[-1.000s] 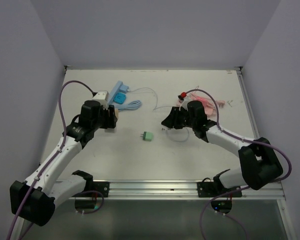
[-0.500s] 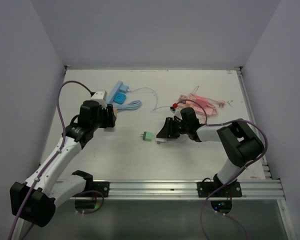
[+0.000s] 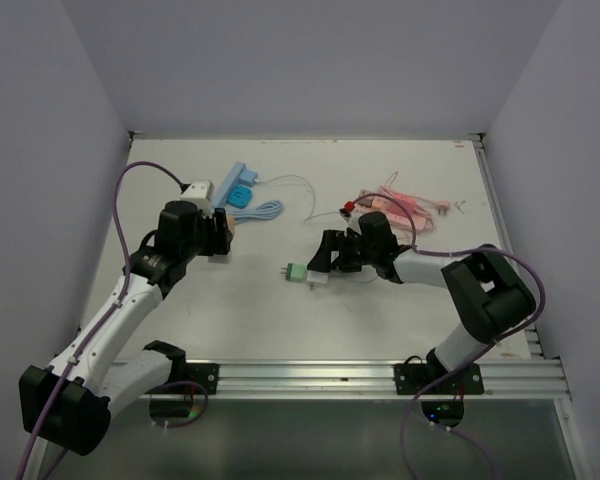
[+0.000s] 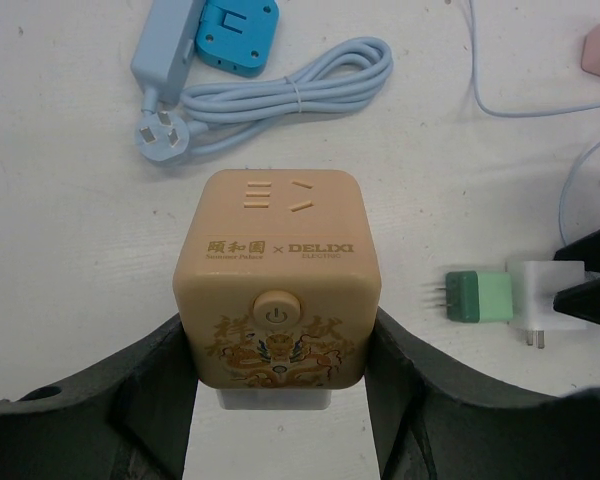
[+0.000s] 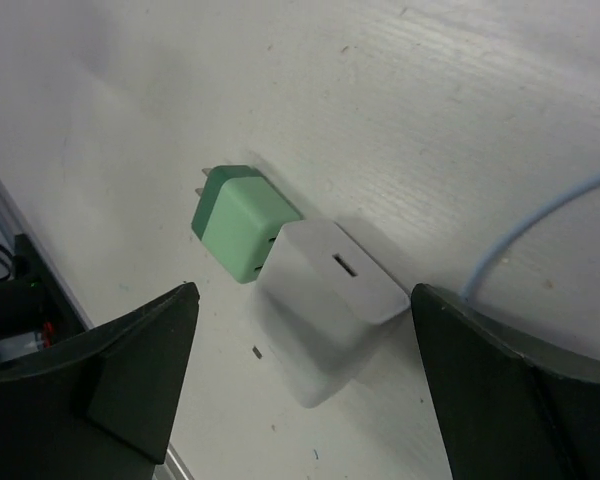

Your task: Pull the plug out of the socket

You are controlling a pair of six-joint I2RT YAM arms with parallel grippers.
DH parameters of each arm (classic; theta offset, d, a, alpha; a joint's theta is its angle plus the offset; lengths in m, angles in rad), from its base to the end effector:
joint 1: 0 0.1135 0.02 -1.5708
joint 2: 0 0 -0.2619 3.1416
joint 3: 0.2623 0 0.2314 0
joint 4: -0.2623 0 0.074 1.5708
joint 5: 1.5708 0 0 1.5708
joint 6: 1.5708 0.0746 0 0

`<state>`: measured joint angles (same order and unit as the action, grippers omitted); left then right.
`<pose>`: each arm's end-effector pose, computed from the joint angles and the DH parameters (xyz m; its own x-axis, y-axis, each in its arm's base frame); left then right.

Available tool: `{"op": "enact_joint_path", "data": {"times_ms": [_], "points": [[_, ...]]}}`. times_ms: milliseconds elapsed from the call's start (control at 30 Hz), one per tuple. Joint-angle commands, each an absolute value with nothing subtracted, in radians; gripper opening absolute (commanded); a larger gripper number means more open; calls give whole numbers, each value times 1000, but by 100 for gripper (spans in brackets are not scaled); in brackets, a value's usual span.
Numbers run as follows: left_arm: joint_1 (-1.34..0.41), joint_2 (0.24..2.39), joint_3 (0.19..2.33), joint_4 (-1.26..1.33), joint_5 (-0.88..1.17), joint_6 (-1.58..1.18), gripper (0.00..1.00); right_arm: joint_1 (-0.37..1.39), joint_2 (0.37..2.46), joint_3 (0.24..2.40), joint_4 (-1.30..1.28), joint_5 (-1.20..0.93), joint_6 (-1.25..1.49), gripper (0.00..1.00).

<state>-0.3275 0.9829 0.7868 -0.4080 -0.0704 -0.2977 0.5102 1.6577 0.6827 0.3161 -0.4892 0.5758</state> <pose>0.2174 -0.0683 0.2624 -0.5922 -0.1078 -0.7985 0.0966 0.9744 -0.2032 0.2694 0.1910 0.1375 -0.8594 0.0699 -0.5065 -0.3426 0.6567 0.6718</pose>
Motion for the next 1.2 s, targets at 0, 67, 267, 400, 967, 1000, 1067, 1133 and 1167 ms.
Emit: {"op": "enact_joint_path", "data": {"times_ms": [0, 67, 267, 400, 967, 1000, 1067, 1133, 1167], "points": [[-319, 942, 785, -292, -57, -313, 0, 508, 1563, 698, 190, -336, 494, 93], [-319, 942, 787, -290, -52, -319, 0, 508, 1505, 701, 143, -272, 471, 97], [-319, 934, 796, -278, -43, -414, 0, 525, 1356, 699, 123, -219, 451, 99], [-319, 925, 798, -273, -38, -498, 0, 606, 1275, 704, 202, -196, 472, 99], [-321, 844, 773, -200, 46, -741, 0, 877, 1520, 985, 396, -192, 519, 96], [-322, 842, 769, -195, 49, -747, 0, 888, 1551, 995, 402, -193, 520, 96], [-322, 839, 764, -187, 55, -762, 0, 897, 1577, 1026, 420, -193, 522, 95], [-322, 835, 764, -189, 55, -765, 0, 916, 1614, 1061, 422, -186, 514, 94], [-322, 836, 762, -189, 54, -767, 0, 920, 1626, 1074, 419, -181, 503, 93]]}}
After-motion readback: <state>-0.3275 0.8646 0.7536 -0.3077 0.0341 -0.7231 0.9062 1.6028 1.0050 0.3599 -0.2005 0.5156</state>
